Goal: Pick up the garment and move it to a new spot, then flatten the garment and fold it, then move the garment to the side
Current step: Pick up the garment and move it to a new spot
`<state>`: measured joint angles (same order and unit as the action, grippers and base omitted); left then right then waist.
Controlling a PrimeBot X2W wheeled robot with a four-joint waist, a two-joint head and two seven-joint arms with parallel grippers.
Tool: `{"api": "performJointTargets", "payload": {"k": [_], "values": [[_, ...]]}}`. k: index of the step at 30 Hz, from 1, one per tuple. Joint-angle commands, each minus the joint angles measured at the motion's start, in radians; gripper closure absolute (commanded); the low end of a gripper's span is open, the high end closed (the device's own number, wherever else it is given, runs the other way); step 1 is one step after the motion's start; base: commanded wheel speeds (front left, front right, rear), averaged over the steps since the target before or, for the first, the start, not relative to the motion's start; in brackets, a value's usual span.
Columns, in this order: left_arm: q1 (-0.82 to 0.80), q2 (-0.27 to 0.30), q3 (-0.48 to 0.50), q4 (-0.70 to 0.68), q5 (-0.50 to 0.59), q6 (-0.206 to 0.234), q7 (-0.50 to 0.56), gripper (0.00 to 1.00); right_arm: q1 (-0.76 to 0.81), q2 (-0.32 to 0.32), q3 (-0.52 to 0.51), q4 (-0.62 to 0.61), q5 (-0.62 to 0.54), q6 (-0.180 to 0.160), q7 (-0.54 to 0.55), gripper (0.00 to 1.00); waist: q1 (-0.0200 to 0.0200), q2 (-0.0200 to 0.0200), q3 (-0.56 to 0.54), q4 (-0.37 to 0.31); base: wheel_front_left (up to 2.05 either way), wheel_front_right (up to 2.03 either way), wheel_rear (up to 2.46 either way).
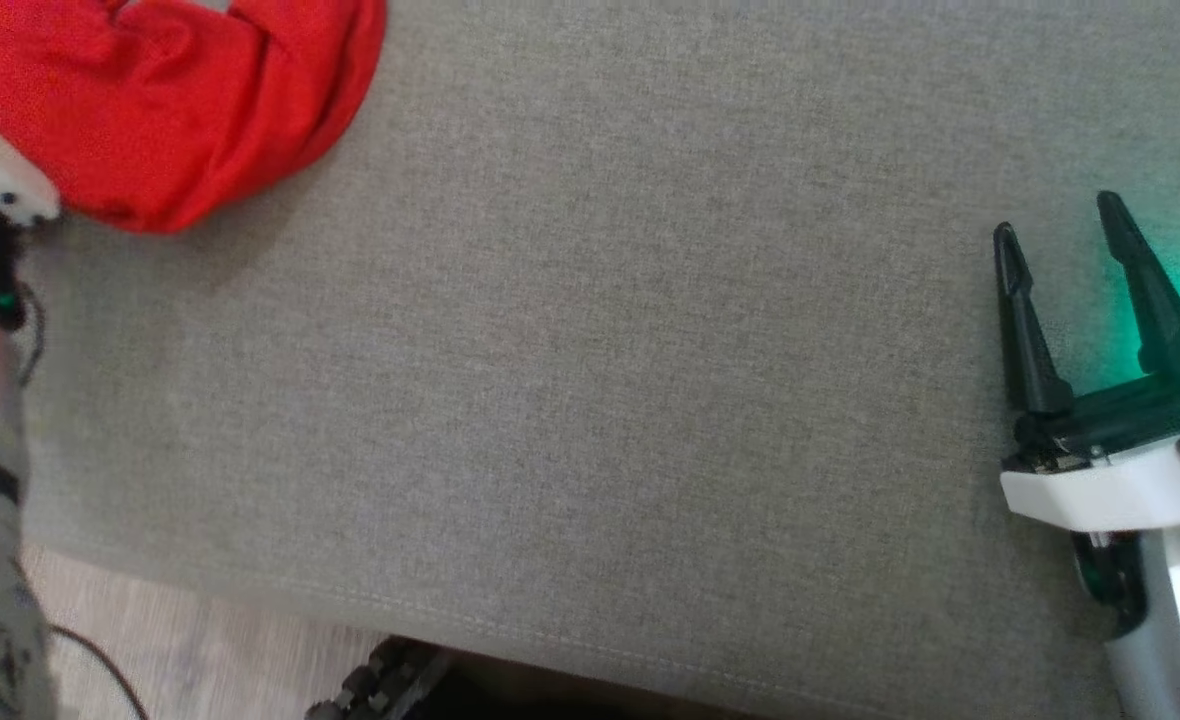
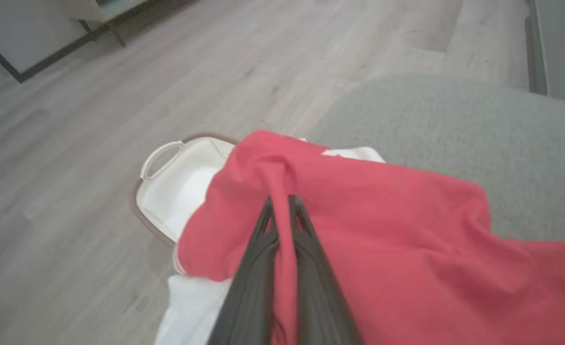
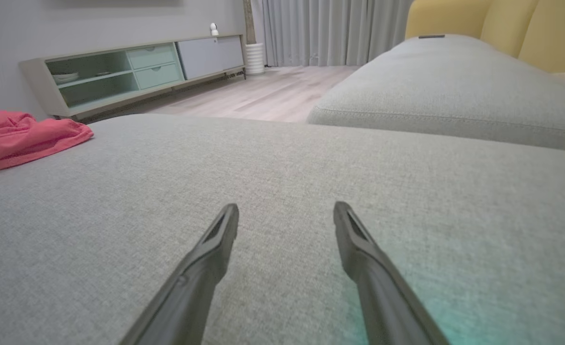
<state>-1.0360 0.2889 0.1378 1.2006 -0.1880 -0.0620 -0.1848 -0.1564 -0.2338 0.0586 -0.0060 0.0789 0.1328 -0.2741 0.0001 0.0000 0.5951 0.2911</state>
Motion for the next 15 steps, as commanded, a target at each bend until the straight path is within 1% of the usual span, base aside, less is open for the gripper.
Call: {"api": "performJointTargets", "payload": {"k": [1, 3, 6, 10, 15], "values": [[-0.021, 0.091, 0.008, -0.033, 0.011, -0.003, -0.025, 1.0, 0.013, -0.013, -0.007, 0.052, -0.006, -0.002, 0.012, 0.0, -0.0001, 0.0, -0.025, -0.008, 0.0, 0.0, 0.0], [-0.031, 0.111, -0.009, -0.059, 0.029, -0.009, -0.06, 1.0, 0.004, 0.001, 0.002, 0.062, -0.002, -0.002, 0.012, 0.0, -0.0001, 0.0, -0.06, -0.017, 0.0, 0.0, 0.0], [-0.04, 0.135, -0.029, -0.14, 0.049, -0.022, -0.075, 1.0, -0.01, 0.028, 0.021, 0.084, 0.007, -0.002, 0.012, 0.0, -0.0001, 0.0, -0.128, -0.036, 0.0, 0.0, 0.0], [-0.019, 0.155, -0.057, -0.328, 0.071, -0.045, -0.077, 1.0, -0.018, 0.077, 0.052, 0.115, 0.023, -0.002, 0.012, 0.0, -0.0001, 0.0, -0.23, -0.074, 0.0, 0.0, 0.0], [0.007, 0.168, -0.131, -0.512, 0.095, -0.062, -0.077, 1.0, -0.008, 0.13, 0.088, 0.145, 0.043, -0.002, 0.012, 0.0, -0.0001, 0.0, -0.359, -0.151, 0.0, 0.0, 0.0]]}}
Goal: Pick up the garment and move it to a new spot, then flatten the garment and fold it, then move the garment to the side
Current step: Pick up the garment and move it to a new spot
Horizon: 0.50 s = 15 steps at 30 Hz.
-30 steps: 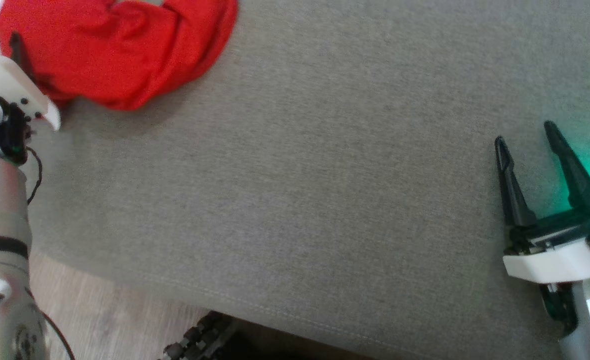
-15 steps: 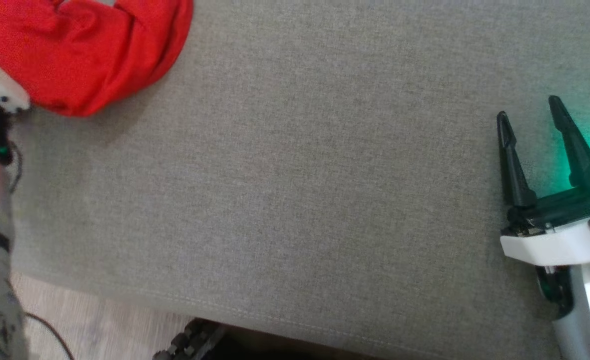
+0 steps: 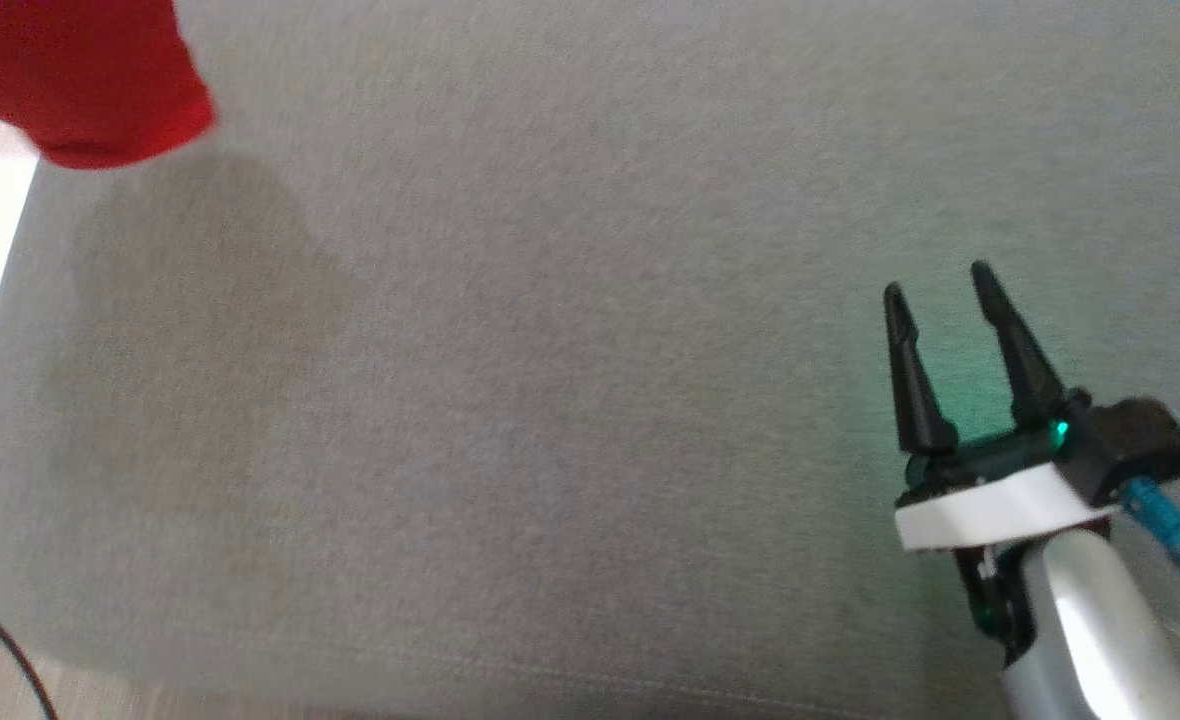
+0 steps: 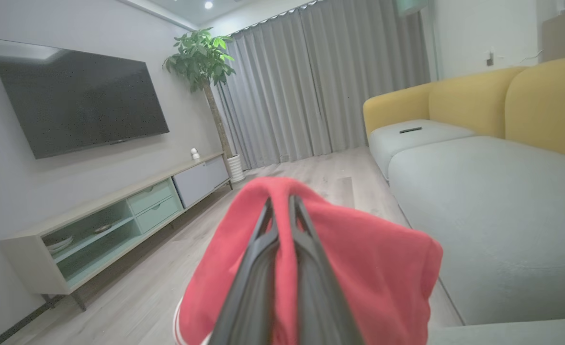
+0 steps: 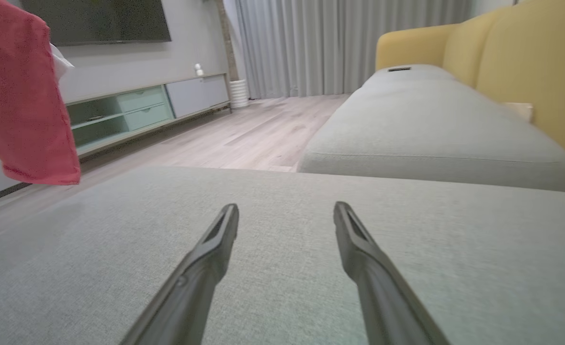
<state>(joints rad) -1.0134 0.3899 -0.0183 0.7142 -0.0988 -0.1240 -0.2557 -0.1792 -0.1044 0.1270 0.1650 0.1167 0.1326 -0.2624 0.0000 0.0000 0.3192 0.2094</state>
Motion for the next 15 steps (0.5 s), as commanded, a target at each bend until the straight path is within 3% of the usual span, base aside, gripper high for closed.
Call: {"api": "performJointTargets", "payload": {"k": [1, 8, 15], "values": [[-0.013, 0.067, 0.005, -0.054, 0.007, -0.002, -0.006, 1.0, 0.017, 0.009, 0.025, -0.022, 0.009, -0.002, 0.001, 0.0, 0.0, 0.0, -0.106, -0.089, 0.0, 0.0, 0.0], [0.028, 0.065, -0.174, -0.248, -0.06, -0.006, 0.056, 1.0, 0.041, 0.044, 0.067, -0.017, 0.028, -0.002, 0.001, 0.0, 0.0, 0.0, -0.214, -0.241, 0.0, 0.0, 0.0], [0.129, 0.045, -0.313, -0.429, -0.158, -0.007, 0.155, 1.0, 0.054, 0.053, 0.106, -0.031, 0.049, -0.002, 0.001, 0.0, 0.0, 0.0, -0.248, -0.381, 0.0, 0.0, 0.0]]}}
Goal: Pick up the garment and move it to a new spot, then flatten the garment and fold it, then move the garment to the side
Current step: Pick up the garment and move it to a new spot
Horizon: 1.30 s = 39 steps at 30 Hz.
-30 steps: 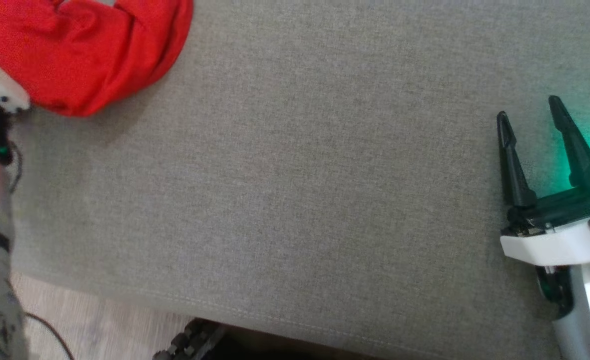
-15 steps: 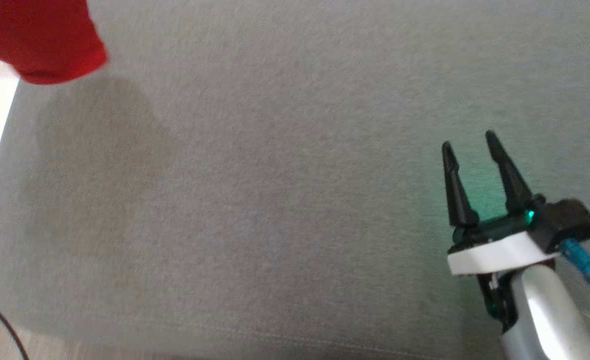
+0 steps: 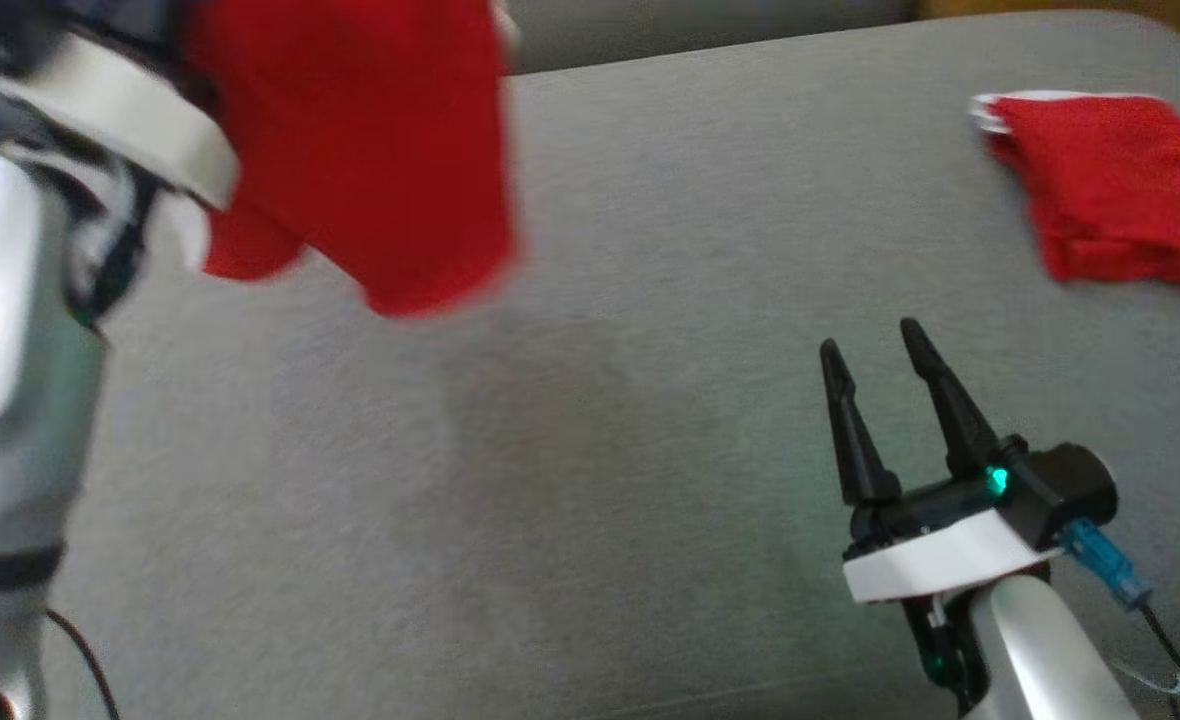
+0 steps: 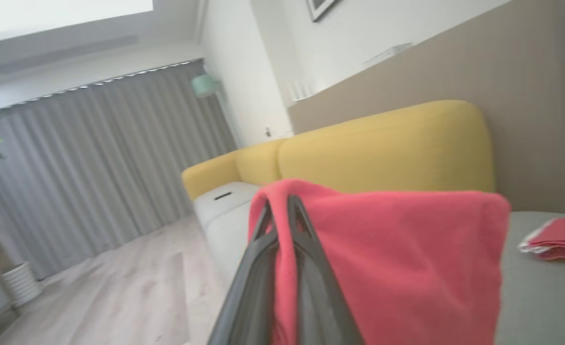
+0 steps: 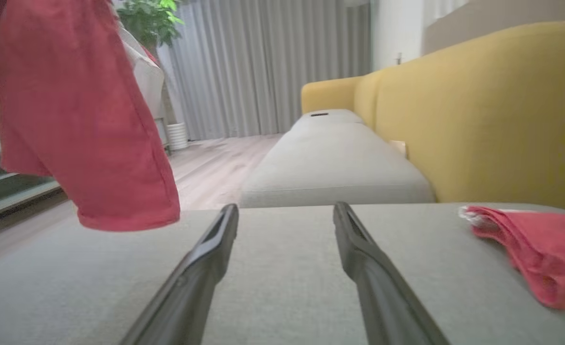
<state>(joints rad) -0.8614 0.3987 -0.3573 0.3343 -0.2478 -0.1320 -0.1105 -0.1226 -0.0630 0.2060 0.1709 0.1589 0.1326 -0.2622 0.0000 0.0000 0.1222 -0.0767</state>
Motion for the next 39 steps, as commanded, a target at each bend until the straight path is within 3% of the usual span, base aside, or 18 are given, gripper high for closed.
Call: {"api": "performJointTargets", "payload": {"k": [1, 6, 11, 21, 22, 24, 30, 35, 39], "values": [[-0.004, 0.028, 0.012, -0.069, -0.02, 0.002, 0.021, 1.0, -0.002, 0.012, 0.03, -0.04, 0.012, -0.002, 0.0, 0.0, 0.0, 0.0, -0.051, -0.11, 0.0, 0.0, 0.0], [0.102, -0.026, -0.056, -0.146, -0.049, 0.002, 0.044, 1.0, 0.002, 0.012, 0.039, -0.06, 0.038, -0.002, 0.0, 0.0, 0.0, 0.0, -0.024, -0.164, 0.0, 0.0, 0.0], [0.211, -0.086, -0.137, -0.128, -0.059, 0.003, 0.024, 1.0, -0.008, 0.013, 0.035, -0.078, 0.045, -0.002, 0.0, 0.0, 0.0, 0.0, 0.04, -0.174, 0.0, 0.0, 0.0], [0.395, -0.215, -0.233, 0.09, -0.082, 0.038, -0.06, 1.0, -0.028, 0.013, 0.023, -0.081, 0.046, -0.002, 0.0, 0.0, 0.0, 0.0, 0.113, -0.117, 0.0, 0.0, 0.0], [0.41, -0.225, -0.233, 0.101, -0.084, 0.049, -0.074, 0.76, -0.026, 0.013, 0.021, -0.078, 0.047, -0.002, 0.0, 0.0, 0.0, 0.0, 0.107, -0.108, 0.0, 0.0, 0.0], [0.435, -0.241, -0.229, 0.11, -0.083, 0.076, -0.102, 0.0, -0.017, 0.013, 0.022, -0.067, 0.045, -0.002, 0.0, 0.0, 0.0, 0.0, 0.084, -0.086, 0.0, 0.0, 0.0], [0.518, -0.243, -0.171, 0.054, -0.053, 0.186, -0.149, 0.0, 0.024, 0.013, 0.029, -0.014, 0.044, -0.002, 0.0, 0.0, 0.0, 0.0, -0.035, -0.023, 0.0, 0.0, 0.0], [0.646, -0.229, -0.07, -0.079, -0.021, 0.274, -0.151, 0.0, 0.065, 0.013, 0.025, 0.033, 0.046, -0.002, 0.0, 0.0, 0.0, 0.0, -0.128, 0.022, 0.0, 0.0, 0.0], [0.771, -0.237, 0.02, -0.166, -0.012, 0.311, -0.151, 0.0, 0.094, 0.013, 0.013, 0.061, 0.047, -0.002, 0.0, 0.0, 0.0, 0.0, -0.177, 0.052, 0.0, 0.0, 0.0]]}}
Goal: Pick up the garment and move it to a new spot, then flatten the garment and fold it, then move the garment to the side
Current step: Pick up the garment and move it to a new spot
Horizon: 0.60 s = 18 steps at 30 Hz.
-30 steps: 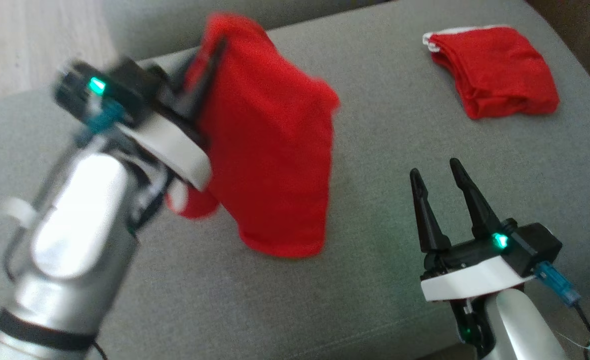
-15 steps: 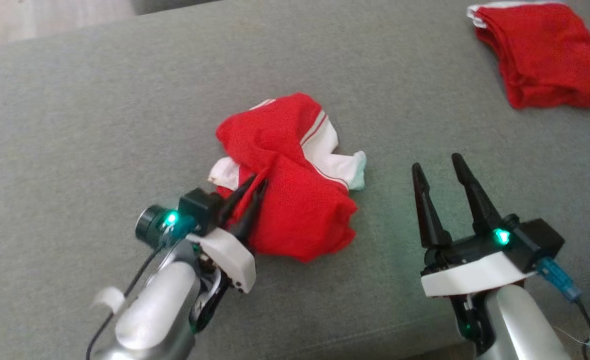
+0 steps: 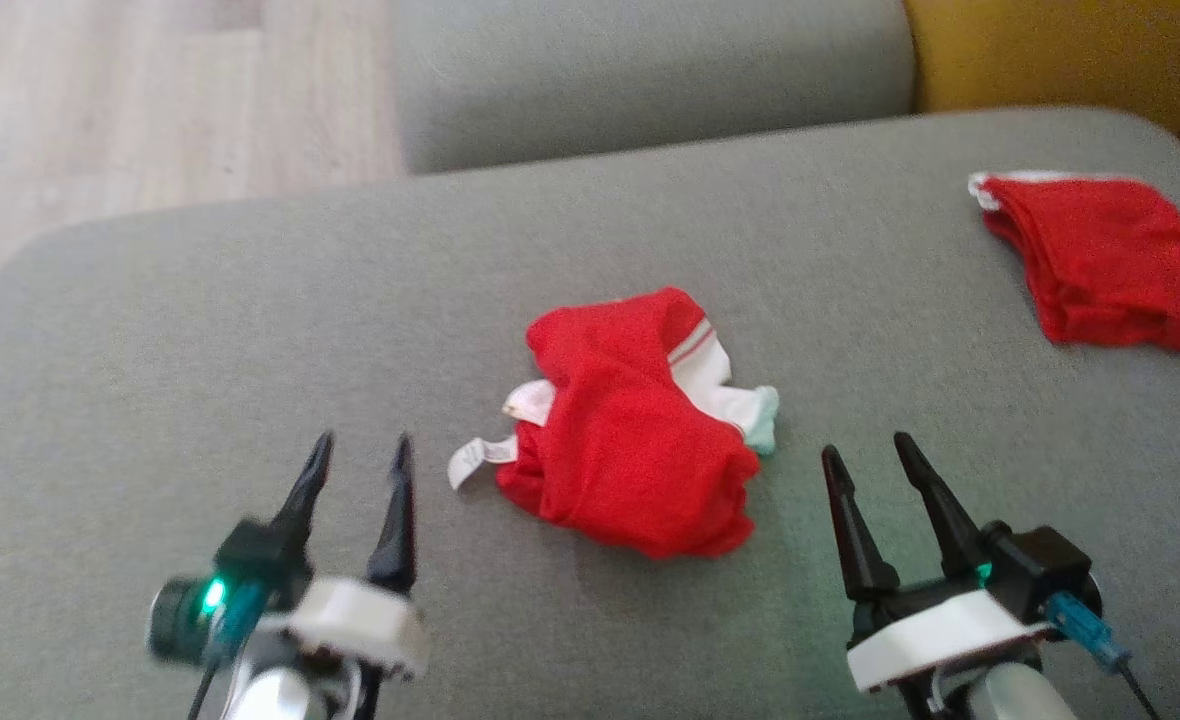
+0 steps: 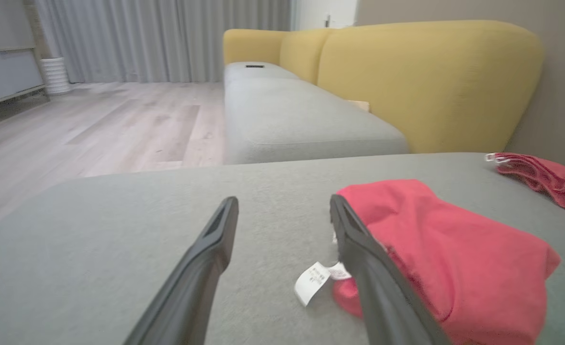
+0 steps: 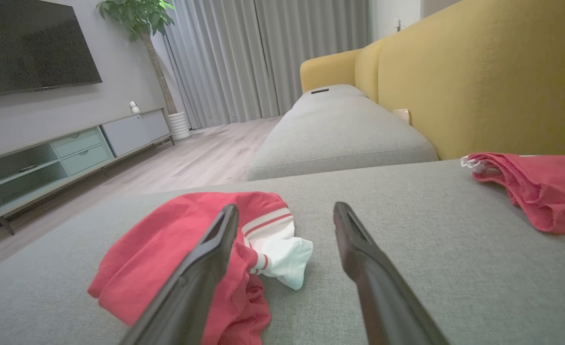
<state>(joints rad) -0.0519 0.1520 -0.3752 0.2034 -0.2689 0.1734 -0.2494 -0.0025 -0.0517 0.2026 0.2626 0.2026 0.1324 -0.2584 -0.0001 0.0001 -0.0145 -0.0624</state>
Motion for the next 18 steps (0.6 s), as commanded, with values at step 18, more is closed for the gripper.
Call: {"api": "performJointTargets", "payload": {"k": [18], "values": [[0.335, -0.056, 0.244, -0.279, 0.173, -0.033, -0.012, 0.0, 0.042, 0.001, 0.004, 0.013, -0.008, -0.002, -0.003, 0.0, 0.0001, -0.0001, -0.088, 0.098, 0.0, 0.0, 0.0]]}}
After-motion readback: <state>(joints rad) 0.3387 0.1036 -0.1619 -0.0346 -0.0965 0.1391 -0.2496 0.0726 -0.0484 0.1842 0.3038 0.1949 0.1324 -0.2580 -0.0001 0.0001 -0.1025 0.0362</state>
